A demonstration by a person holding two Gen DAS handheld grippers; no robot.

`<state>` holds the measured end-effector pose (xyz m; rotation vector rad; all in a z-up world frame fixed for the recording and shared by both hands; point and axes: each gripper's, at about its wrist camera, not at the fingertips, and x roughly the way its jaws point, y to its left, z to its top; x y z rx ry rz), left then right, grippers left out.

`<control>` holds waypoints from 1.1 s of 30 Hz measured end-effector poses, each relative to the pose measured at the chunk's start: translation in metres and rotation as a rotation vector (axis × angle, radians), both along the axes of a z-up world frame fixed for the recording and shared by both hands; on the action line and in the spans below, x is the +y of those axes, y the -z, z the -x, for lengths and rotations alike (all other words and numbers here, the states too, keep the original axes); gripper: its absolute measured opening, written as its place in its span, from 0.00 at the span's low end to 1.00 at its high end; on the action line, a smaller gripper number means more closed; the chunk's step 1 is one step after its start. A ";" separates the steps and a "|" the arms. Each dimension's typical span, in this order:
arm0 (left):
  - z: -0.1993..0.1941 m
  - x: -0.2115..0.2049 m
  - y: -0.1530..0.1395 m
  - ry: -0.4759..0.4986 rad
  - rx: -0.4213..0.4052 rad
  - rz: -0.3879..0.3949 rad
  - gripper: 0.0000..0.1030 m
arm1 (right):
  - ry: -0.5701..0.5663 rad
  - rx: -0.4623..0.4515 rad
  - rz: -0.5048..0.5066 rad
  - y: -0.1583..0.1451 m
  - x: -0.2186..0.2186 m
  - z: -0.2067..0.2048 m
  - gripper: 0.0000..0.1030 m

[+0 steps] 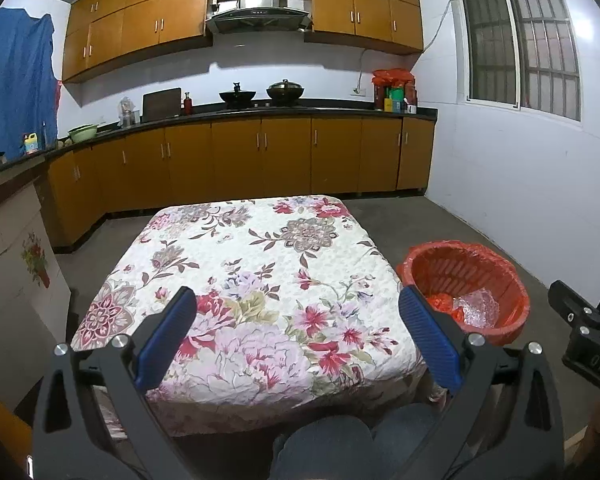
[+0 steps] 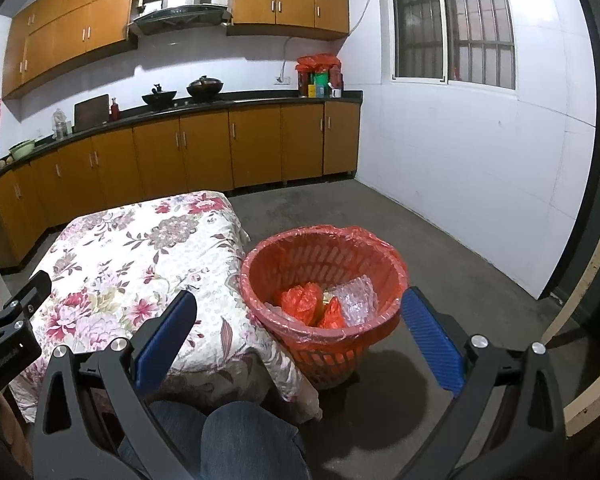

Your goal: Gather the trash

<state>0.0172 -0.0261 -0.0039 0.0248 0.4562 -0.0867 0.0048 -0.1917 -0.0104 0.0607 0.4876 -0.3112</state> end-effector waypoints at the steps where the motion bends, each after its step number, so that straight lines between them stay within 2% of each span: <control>1: 0.001 0.000 0.000 -0.001 0.000 0.000 0.96 | 0.002 0.001 0.001 0.000 0.001 0.000 0.98; 33: 0.013 0.006 -0.004 -0.044 -0.019 -0.006 0.96 | 0.000 0.005 -0.001 0.004 0.001 0.004 0.98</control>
